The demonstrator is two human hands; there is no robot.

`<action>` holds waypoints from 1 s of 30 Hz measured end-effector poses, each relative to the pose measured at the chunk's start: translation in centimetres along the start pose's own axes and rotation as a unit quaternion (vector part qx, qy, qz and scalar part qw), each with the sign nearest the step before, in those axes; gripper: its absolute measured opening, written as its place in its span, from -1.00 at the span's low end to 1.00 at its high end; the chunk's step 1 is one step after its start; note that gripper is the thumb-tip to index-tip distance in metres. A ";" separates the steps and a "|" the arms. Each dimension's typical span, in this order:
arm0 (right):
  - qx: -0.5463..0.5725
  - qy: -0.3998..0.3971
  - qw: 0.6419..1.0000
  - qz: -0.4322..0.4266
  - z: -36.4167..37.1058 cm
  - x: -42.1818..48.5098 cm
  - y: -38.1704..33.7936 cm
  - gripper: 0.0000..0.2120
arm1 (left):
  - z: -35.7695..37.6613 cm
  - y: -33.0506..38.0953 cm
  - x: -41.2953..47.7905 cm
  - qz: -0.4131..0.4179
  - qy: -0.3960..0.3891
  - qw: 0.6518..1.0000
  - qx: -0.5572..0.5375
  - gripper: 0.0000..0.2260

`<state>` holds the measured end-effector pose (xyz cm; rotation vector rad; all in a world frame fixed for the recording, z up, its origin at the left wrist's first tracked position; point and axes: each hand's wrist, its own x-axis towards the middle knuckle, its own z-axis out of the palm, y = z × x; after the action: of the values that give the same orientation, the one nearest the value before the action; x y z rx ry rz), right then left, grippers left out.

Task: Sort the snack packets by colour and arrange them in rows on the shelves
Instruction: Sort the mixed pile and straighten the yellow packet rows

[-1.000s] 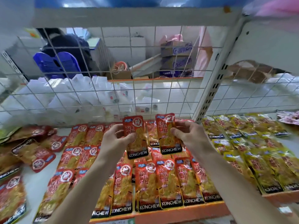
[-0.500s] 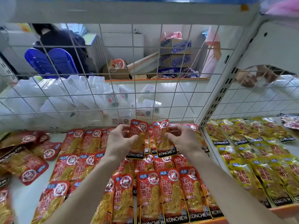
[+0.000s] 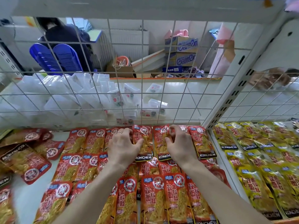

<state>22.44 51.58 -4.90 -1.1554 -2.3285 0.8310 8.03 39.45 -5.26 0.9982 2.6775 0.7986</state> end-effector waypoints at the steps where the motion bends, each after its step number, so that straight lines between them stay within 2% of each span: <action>1: -0.007 0.003 1.000 -0.009 0.1 -0.1 0.0 -0.55 | 0.1 0.0 0.1 0.000 0.005 1.000 0.013 -0.50; 6: -0.057 0.015 0.998 -0.030 0.9 -0.1 0.4 -0.59 | 0.6 -0.2 0.2 0.009 0.007 0.997 0.074 -0.45; 11: -0.104 0.035 0.992 -0.061 0.9 -0.3 0.6 -0.59 | 1.0 -0.4 -0.3 0.022 0.003 0.997 0.080 -0.46; 14: -0.120 0.013 0.986 -0.115 0.6 -0.7 0.7 -0.58 | 0.9 -0.8 -0.9 0.086 -0.003 0.995 0.054 -0.45; 18: -0.188 -0.058 0.963 -0.185 0.0 -1.4 1.0 -0.52 | 1.0 -1.5 -1.6 0.185 -0.046 0.978 0.081 -0.45; 22: -0.213 -0.098 0.957 -0.170 -0.3 -1.5 1.1 -0.44 | 1.3 -1.6 -1.6 0.196 -0.053 0.975 0.086 -0.46; 30: -0.209 -0.109 0.961 -0.144 -0.1 -1.3 1.0 -0.43 | 1.6 -1.1 -1.3 0.191 -0.062 0.975 0.097 -0.47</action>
<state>23.83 50.98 -5.60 -0.8721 -2.8639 0.3858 8.93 38.59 -7.24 1.5871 2.5258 0.5148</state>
